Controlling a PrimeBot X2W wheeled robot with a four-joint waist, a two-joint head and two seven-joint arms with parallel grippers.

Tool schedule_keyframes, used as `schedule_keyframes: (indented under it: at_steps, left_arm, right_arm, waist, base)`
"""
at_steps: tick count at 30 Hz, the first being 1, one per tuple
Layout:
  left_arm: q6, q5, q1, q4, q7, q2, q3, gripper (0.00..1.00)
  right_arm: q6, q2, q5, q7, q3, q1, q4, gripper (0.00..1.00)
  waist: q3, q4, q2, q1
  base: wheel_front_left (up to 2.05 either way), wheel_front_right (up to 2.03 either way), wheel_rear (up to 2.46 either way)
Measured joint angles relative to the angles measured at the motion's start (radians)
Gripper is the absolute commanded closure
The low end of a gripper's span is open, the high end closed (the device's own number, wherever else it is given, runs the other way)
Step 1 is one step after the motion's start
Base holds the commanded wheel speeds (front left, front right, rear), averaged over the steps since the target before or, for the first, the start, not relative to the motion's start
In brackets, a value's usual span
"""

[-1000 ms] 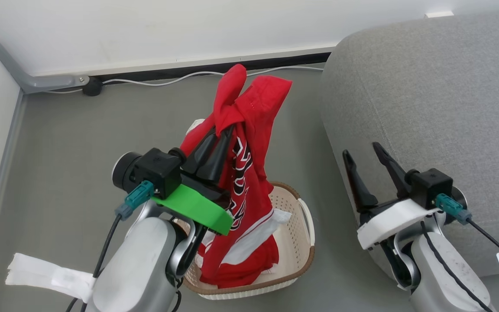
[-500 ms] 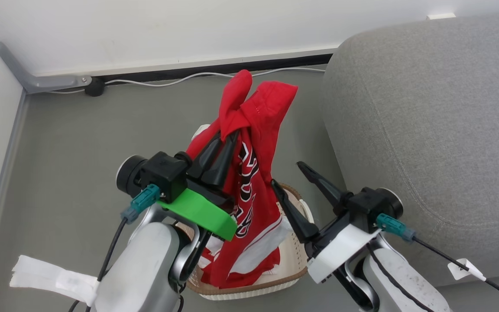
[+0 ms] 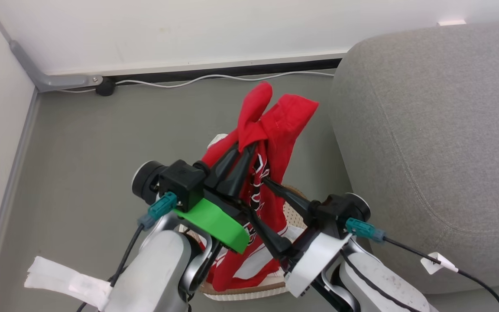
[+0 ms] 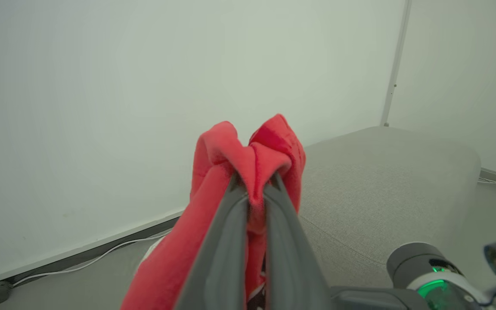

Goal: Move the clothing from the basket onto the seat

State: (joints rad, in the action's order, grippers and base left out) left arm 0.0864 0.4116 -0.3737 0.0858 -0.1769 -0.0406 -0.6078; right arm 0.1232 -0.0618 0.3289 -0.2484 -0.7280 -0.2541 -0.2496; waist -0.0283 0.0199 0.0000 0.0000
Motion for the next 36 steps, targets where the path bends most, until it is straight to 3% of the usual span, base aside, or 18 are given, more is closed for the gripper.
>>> schedule_keyframes:
  at_steps: [6,7,8,21,22,23,24,25,36]
  left_arm:
    - [0.000,0.000,0.001,-0.010,0.001,-0.002,-0.009,1.00]
    - [0.000,0.000,0.001,-0.013,0.001,-0.002,-0.010,1.00]
    - [0.000,0.000,0.001,-0.015,0.001,-0.002,-0.011,1.00]
    - [-0.009,0.005,0.002,-0.030,0.002,-0.002,-0.013,1.00]
    - [-0.009,0.005,0.002,-0.031,0.005,-0.002,-0.013,0.71]
    - [-0.009,0.005,0.002,-0.031,0.009,-0.002,-0.014,0.51]
    - [-0.009,0.005,0.002,-0.031,0.010,-0.002,-0.014,0.51]
    - [-0.012,0.005,0.002,-0.031,0.011,-0.002,-0.014,0.00]
    - [-0.016,0.004,0.009,-0.033,0.040,-0.012,-0.035,0.00]
  right_arm:
    - [-0.001,-0.001,0.037,0.003,-0.022,-0.047,-0.053,0.00]
    - [-0.002,-0.001,0.045,0.003,-0.022,-0.053,-0.060,0.91]
    - [-0.010,-0.001,0.050,0.003,-0.022,-0.058,-0.068,1.00]
    - [-0.031,-0.001,0.123,0.003,-0.062,-0.118,-0.106,1.00]
    - [-0.034,-0.001,0.128,0.003,-0.063,-0.120,-0.106,1.00]
    - [-0.038,-0.001,0.134,0.003,-0.063,-0.125,-0.106,1.00]
    - [-0.040,-0.001,0.140,0.002,-0.063,-0.131,-0.106,1.00]
    - [-0.043,-0.001,0.145,0.002,-0.062,-0.137,-0.106,1.00]
    - [-0.077,-0.001,0.158,0.001,-0.010,-0.185,-0.128,1.00]
  waist:
    - [-0.002,0.011,0.0000,0.0000]
    - [-0.002,0.012,0.0000,0.0000]
    - [-0.003,0.013,0.0000,0.0000]
    - [-0.009,0.020,0.0000,0.0000]
    - [-0.010,0.019,0.0000,0.0000]
    - [-0.010,0.019,0.0000,0.0000]
    - [-0.011,0.019,0.0000,0.0000]
    - [-0.011,0.018,0.0000,0.0000]
    - [-0.018,0.015,0.0000,0.0000]
  base:
    - [0.00,0.00,0.00]
    - [0.00,0.00,0.00]
    - [0.00,0.00,0.00]
    - [0.00,0.00,0.00]
    - [0.00,0.00,0.00]
    - [0.00,0.00,0.00]
    - [0.00,0.00,0.00]
    - [0.00,0.00,0.00]
    - [0.00,0.00,0.00]
